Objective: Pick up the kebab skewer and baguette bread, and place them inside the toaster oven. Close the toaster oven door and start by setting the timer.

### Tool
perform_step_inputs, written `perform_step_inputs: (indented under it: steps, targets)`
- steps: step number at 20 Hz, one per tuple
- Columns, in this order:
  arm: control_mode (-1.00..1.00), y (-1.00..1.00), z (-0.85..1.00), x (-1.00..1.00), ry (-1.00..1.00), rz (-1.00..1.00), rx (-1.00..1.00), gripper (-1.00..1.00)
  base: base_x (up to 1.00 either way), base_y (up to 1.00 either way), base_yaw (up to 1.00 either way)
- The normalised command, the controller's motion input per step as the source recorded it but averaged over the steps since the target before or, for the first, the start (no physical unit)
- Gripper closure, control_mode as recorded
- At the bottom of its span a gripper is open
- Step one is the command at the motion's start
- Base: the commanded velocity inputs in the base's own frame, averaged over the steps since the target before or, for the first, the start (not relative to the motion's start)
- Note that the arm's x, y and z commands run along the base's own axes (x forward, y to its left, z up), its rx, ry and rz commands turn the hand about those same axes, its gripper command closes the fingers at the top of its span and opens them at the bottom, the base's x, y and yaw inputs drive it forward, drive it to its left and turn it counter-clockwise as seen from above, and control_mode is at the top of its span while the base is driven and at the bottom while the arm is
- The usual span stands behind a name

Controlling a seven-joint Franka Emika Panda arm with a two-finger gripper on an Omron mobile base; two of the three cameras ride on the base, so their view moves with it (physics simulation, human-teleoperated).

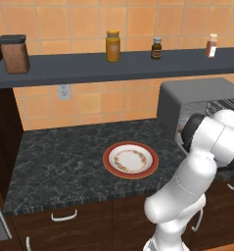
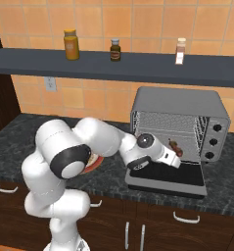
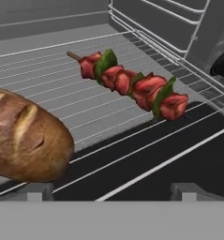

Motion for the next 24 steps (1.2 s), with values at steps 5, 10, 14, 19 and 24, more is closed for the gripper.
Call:
perform_step_inputs:
  steps: [5, 10, 14, 19, 24]
  targets:
    - [-1.0, 0.0, -0.27, 0.18, 0.0, 0.0, 0.03, -1.0, 0.0, 0.0, 0.0]
    - [-1.0, 0.0, -0.23, 0.36, 0.0, 0.0, 0.03, -1.0, 0.0, 0.0, 0.0]
    - [-1.0, 0.0, -0.36, 0.19, 0.0, 0.0, 0.03, -1.0, 0.0, 0.0, 0.0]
    - [-1.0, 0.0, -0.49, 0.21, 0.0, 0.0, 0.04, -1.0, 0.0, 0.0, 0.0]
    - [-1.0, 0.0, -0.48, 0.01, -0.01, 0.0, 0.01, -1.0, 0.0, 0.0, 0.0]
